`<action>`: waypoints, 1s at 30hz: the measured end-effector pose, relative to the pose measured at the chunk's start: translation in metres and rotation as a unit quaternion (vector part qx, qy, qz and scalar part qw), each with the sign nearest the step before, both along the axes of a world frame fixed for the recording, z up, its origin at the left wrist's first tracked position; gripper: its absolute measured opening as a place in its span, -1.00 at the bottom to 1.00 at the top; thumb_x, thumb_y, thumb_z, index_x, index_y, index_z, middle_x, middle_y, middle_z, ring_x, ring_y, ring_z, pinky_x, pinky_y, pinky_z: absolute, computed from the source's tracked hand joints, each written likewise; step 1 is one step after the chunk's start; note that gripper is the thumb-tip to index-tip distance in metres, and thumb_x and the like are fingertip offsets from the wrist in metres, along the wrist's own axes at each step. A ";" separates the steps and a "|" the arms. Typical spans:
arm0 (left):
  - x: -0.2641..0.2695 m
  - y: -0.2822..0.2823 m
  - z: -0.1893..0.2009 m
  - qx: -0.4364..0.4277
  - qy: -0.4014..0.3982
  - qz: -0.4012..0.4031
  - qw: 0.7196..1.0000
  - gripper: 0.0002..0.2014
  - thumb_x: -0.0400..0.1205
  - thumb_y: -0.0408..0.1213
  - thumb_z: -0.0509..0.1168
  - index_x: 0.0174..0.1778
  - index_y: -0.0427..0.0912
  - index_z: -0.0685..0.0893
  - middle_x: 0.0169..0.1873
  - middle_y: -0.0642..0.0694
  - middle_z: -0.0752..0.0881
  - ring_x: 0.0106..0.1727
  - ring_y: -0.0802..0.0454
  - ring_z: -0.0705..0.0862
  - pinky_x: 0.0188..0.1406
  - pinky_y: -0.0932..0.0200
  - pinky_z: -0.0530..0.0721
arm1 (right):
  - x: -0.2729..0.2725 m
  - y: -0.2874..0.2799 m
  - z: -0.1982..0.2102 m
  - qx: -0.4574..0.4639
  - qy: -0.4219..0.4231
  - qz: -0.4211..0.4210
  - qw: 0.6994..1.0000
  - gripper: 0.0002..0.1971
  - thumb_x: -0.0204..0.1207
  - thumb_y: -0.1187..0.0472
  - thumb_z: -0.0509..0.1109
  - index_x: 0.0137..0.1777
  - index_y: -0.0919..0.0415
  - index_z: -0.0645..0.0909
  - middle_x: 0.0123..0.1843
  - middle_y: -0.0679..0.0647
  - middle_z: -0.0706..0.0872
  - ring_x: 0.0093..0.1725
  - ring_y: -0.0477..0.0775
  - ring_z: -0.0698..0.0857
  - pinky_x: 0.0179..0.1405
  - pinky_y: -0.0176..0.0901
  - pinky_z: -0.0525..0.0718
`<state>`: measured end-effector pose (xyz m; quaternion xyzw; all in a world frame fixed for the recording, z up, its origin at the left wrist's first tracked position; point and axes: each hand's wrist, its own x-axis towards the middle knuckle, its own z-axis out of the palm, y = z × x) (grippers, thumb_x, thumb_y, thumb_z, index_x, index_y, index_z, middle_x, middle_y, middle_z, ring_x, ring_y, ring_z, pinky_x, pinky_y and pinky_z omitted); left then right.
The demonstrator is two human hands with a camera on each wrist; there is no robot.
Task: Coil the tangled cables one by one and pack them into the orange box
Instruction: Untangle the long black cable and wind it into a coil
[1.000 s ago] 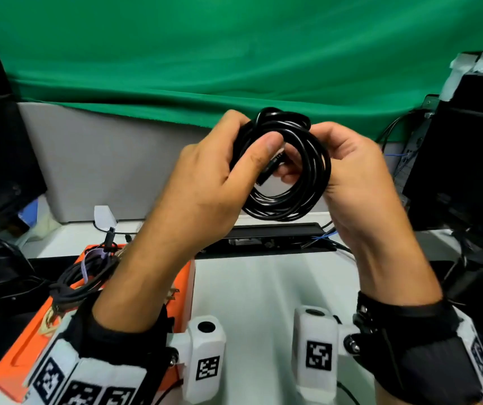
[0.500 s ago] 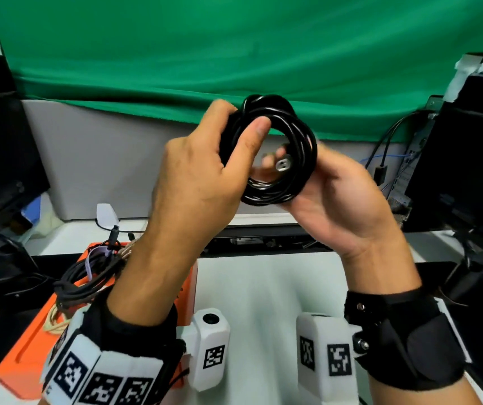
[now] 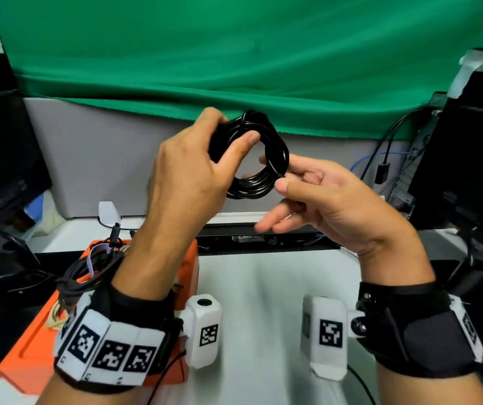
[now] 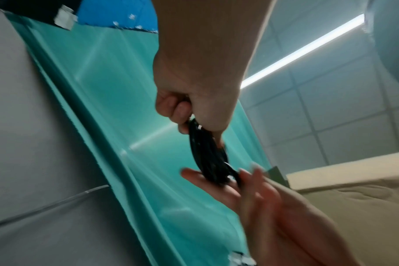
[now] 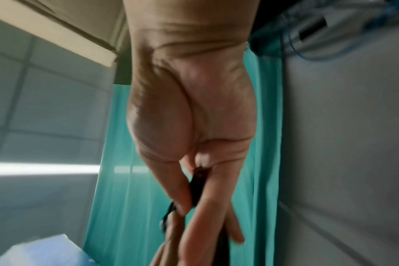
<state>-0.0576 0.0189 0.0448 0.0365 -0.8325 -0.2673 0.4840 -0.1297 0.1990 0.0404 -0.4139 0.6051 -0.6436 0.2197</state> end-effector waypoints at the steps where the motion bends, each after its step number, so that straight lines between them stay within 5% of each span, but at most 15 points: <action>1: 0.000 -0.003 0.000 -0.003 0.002 -0.011 1.000 -0.63 0.66 0.30 0.28 -0.01 0.04 0.58 -0.38 0.13 0.61 -0.40 0.19 0.52 -0.41 0.11 0.41 | -0.002 0.004 0.000 0.009 0.025 0.004 1.000 -0.70 0.74 0.38 0.24 0.35 0.09 0.63 0.01 0.34 0.69 -0.14 0.30 0.89 -0.25 -0.21 0.83; 4: -0.005 -0.003 -0.003 0.020 -0.026 -0.062 0.998 -0.64 0.64 0.28 0.31 -0.06 0.04 0.58 -0.38 0.05 0.61 -0.46 0.16 0.46 -0.44 0.15 0.41 | -0.006 0.020 -0.001 0.050 0.080 0.013 0.995 -0.66 0.72 0.30 0.25 0.42 0.05 0.62 0.33 -0.10 0.78 -0.05 0.30 0.89 -0.13 -0.21 0.83; 9: -0.015 -0.004 -0.008 0.120 -0.130 -0.173 0.969 -0.65 0.62 0.21 0.38 -0.10 -0.03 0.61 -0.36 0.06 0.61 -0.41 0.17 0.49 -0.35 0.16 0.47 | -0.019 0.025 -0.004 0.059 0.108 -0.079 0.989 -0.71 0.75 0.35 0.27 0.38 0.15 0.67 0.23 0.29 0.80 0.00 0.26 0.88 0.02 -0.07 0.84; 14: 0.002 -0.035 -0.002 0.147 -0.275 -0.319 0.895 -0.73 0.56 0.02 0.52 0.01 -0.08 0.73 -0.24 -0.21 0.71 -0.28 0.02 0.70 -0.23 0.15 0.68 | -0.027 0.028 -0.003 0.034 0.115 -0.152 0.981 -0.77 0.69 0.36 0.36 0.20 0.11 0.78 0.03 0.12 0.89 -0.14 0.19 0.87 -0.02 -0.08 0.82; 17: 0.003 -0.034 -0.002 0.166 -0.276 -0.321 0.891 -0.66 0.57 -0.10 0.49 0.13 -0.25 0.69 -0.09 -0.45 0.76 -0.20 -0.11 0.82 -0.12 0.08 0.81 | -0.026 0.025 -0.001 -0.013 0.105 -0.211 0.972 -0.86 0.64 0.35 0.43 0.10 0.20 0.79 -0.02 0.16 0.87 -0.19 0.11 0.84 -0.02 -0.01 0.83; 21: -0.001 -0.025 0.000 0.194 -0.233 -0.308 0.902 -0.67 0.65 -0.24 0.43 0.21 -0.39 0.61 -0.25 -0.34 0.75 -0.26 -0.09 0.83 -0.08 -0.05 0.86 | -0.020 0.018 -0.003 -0.019 0.068 -0.278 0.958 -0.84 0.66 0.15 0.44 0.17 0.12 0.74 -0.03 0.01 0.85 -0.08 0.01 0.84 0.09 0.06 0.84; 25: -0.001 -0.022 0.001 0.235 -0.212 -0.314 0.895 -0.78 0.65 -0.23 0.43 0.12 -0.28 0.66 -0.39 -0.03 0.78 -0.26 -0.08 0.85 -0.11 0.01 0.86 | -0.007 0.007 -0.013 0.005 -0.061 -0.189 0.980 -0.59 0.67 -0.14 0.32 0.41 0.04 0.60 0.35 0.07 0.76 0.18 0.13 0.83 0.19 0.17 0.80; 27: 0.001 -0.016 0.002 0.245 -0.225 -0.319 0.887 -0.83 0.66 -0.22 0.43 0.04 -0.24 0.67 -0.35 -0.05 0.83 -0.22 -0.17 0.86 -0.08 -0.05 0.87 | 0.001 0.000 -0.017 -0.013 -0.111 -0.143 0.983 -0.58 0.73 -0.12 0.22 0.45 0.09 0.57 0.32 0.15 0.79 0.15 0.30 0.84 0.16 0.14 0.79; 30: 0.001 -0.009 -0.001 0.255 -0.262 -0.329 0.871 -0.84 0.66 -0.20 0.43 -0.06 -0.19 0.63 -0.24 -0.10 0.87 -0.19 -0.24 0.87 -0.09 -0.09 0.84 | 0.006 -0.002 -0.021 -0.019 -0.123 -0.176 0.977 -0.63 0.77 -0.06 0.21 0.36 0.18 0.59 0.15 0.17 0.86 -0.07 0.33 0.88 -0.13 -0.06 0.83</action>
